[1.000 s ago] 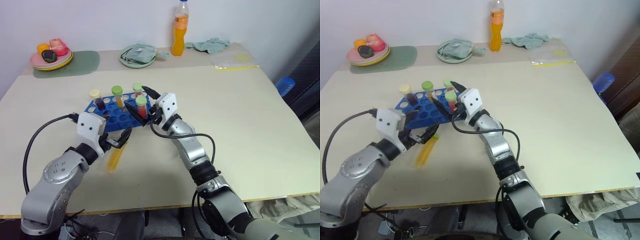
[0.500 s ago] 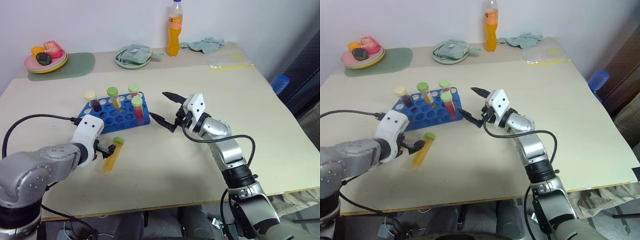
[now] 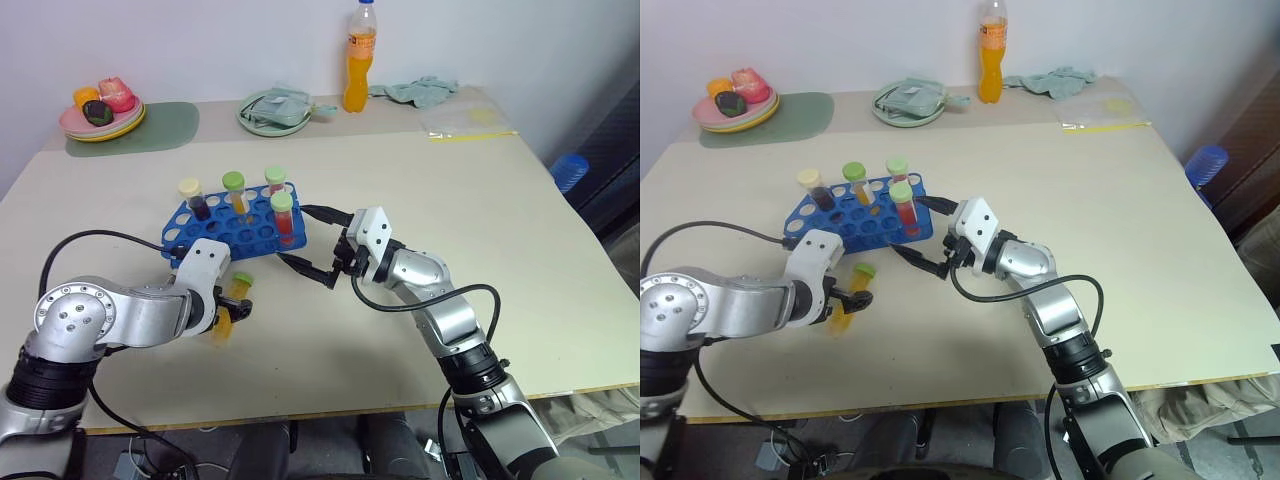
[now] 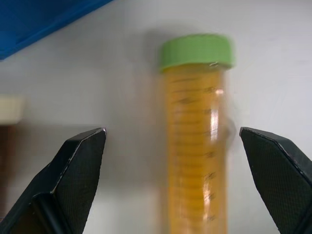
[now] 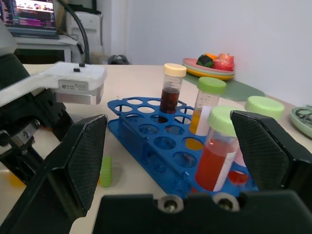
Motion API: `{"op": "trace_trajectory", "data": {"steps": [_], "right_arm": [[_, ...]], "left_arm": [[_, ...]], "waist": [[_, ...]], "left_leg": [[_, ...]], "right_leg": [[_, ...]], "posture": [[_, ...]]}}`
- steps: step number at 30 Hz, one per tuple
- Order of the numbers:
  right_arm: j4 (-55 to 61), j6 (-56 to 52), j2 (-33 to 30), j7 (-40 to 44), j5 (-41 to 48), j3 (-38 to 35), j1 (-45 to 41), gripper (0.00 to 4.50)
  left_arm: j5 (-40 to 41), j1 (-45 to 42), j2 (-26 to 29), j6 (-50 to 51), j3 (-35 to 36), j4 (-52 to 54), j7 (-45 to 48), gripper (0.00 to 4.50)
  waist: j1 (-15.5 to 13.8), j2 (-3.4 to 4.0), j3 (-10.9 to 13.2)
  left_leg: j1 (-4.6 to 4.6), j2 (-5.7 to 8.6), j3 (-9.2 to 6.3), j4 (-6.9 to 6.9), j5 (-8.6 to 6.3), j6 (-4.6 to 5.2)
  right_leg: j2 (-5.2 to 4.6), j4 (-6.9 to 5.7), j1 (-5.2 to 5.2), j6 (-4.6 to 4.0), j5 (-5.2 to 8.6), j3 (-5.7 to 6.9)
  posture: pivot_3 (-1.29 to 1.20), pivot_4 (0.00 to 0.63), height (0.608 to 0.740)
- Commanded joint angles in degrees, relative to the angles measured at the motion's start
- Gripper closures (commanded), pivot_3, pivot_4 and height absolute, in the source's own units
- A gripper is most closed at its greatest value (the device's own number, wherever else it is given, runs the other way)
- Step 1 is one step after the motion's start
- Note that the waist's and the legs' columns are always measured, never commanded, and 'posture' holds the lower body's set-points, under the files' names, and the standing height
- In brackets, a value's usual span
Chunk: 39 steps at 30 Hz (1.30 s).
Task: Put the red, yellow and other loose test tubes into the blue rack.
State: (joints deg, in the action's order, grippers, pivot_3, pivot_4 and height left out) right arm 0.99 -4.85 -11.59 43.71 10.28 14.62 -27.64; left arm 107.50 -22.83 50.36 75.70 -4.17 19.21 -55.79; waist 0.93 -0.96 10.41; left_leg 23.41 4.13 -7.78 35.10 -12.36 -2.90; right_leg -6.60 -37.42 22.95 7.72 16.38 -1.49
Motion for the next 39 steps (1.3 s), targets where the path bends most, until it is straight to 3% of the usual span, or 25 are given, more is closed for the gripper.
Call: {"op": "trace_trajectory", "data": {"steps": [1,4,6,14,19,21,24,27,30,34,36,39], "right_arm": [[2.30,-0.10,0.41,0.35,0.68,0.35,-0.41,0.00],[2.78,-1.29,-0.38,1.75,1.32,0.71,-0.30,0.00],[3.61,-3.09,-1.55,3.60,2.10,1.06,-0.03,0.00],[8.46,-9.28,-9.09,12.65,5.19,1.96,0.97,0.00],[9.25,-9.90,-11.10,14.15,5.55,1.67,0.77,0.00],[9.22,-9.78,-11.22,14.21,5.46,1.57,0.72,0.00],[9.27,-9.94,-11.20,14.17,5.52,1.51,0.82,0.00],[8.71,-9.83,-10.77,13.85,5.34,1.61,0.69,0.00],[7.53,-9.85,-9.75,12.74,5.16,1.34,0.45,0.00],[6.77,-9.69,-9.03,11.59,4.63,1.30,0.98,0.00],[6.79,-9.66,-8.74,10.57,4.30,1.36,1.64,0.00],[7.47,-10.08,-8.65,9.35,4.32,1.20,2.58,0.00]], "left_arm": [[5.50,-1.68,3.76,-6.53,-3.91,1.35,-3.01,1.27],[5.50,-2.06,6.20,-9.25,-5.88,2.34,-2.17,2.94],[5.50,-2.15,7.73,-10.48,-6.64,2.89,-1.43,3.76],[5.50,-2.03,12.70,-13.54,-5.85,4.18,2.02,3.76],[2.75,-0.90,16.85,-16.07,1.08,7.62,9.17,3.76],[-6.14,1.30,16.70,-19.04,6.75,11.63,14.62,3.76],[-28.28,8.83,15.12,-28.12,16.86,19.59,24.54,3.76],[-40.16,14.89,9.96,-36.74,20.44,22.11,35.14,3.76],[-55.34,16.16,-0.16,-48.82,17.30,22.77,39.35,3.76],[-72.35,15.17,-12.37,-56.61,8.54,20.04,39.80,3.76],[-83.38,14.86,-19.88,-64.60,2.96,15.53,38.97,3.76],[-94.89,15.58,-26.38,-74.80,-0.80,7.98,40.40,3.76]], "waist": [[-0.05,0.00,0.00],[-0.06,0.00,0.00],[-0.06,0.00,0.00],[-0.10,0.00,0.01],[0.02,-0.01,0.02],[-0.01,0.01,0.03],[0.10,0.02,0.04],[-0.15,0.06,0.04],[-0.43,0.04,0.05],[-0.70,-0.10,0.01],[-0.74,-0.09,0.00],[-0.80,-0.13,0.00]], "left_leg": [[0.00,0.01,0.02,-0.01,0.00,0.00],[0.00,0.05,0.05,-0.01,0.00,0.00],[0.00,0.05,0.07,-0.01,0.00,0.00],[0.02,0.05,0.10,-0.01,-0.01,0.03],[0.02,0.03,0.11,-0.04,-0.02,0.04],[0.02,0.02,0.13,-0.08,-0.02,0.04],[0.05,0.02,0.33,-0.11,-0.02,0.03],[0.05,0.01,0.45,-0.21,-0.02,0.03],[0.06,0.01,0.47,-0.19,-0.04,0.08],[0.06,0.04,0.39,-0.08,-0.07,0.13],[0.06,0.07,0.38,-0.06,-0.08,0.14],[0.06,0.08,0.38,-0.03,-0.08,0.14]], "right_leg": [[-0.01,0.01,0.00,0.00,0.00,0.00],[0.00,0.02,-0.01,0.00,0.00,0.00],[0.01,0.02,-0.01,-0.01,0.00,0.00],[0.01,0.06,-0.02,-0.01,0.01,0.01],[0.04,0.10,-0.03,-0.02,0.01,0.01],[0.04,0.11,-0.02,-0.02,0.02,0.01],[0.04,0.19,-0.01,-0.02,0.02,0.01],[0.04,0.25,0.01,-0.04,0.02,0.00],[0.01,0.34,-0.08,-0.04,0.02,0.02],[-0.03,0.41,-0.20,-0.01,0.00,0.09],[-0.04,0.39,-0.20,0.00,-0.01,0.09],[-0.03,0.35,-0.19,0.01,-0.02,0.11]], "posture": [[0.00,0.150,0.740],[0.00,0.150,0.740],[0.00,0.150,0.740],[0.00,0.150,0.740],[0.00,0.150,0.740],[0.00,0.150,0.740],[0.00,0.150,0.740],[0.00,0.150,0.740],[0.00,0.150,0.740],[0.00,0.150,0.740],[0.00,0.150,0.740],[0.00,0.150,0.740]]}}
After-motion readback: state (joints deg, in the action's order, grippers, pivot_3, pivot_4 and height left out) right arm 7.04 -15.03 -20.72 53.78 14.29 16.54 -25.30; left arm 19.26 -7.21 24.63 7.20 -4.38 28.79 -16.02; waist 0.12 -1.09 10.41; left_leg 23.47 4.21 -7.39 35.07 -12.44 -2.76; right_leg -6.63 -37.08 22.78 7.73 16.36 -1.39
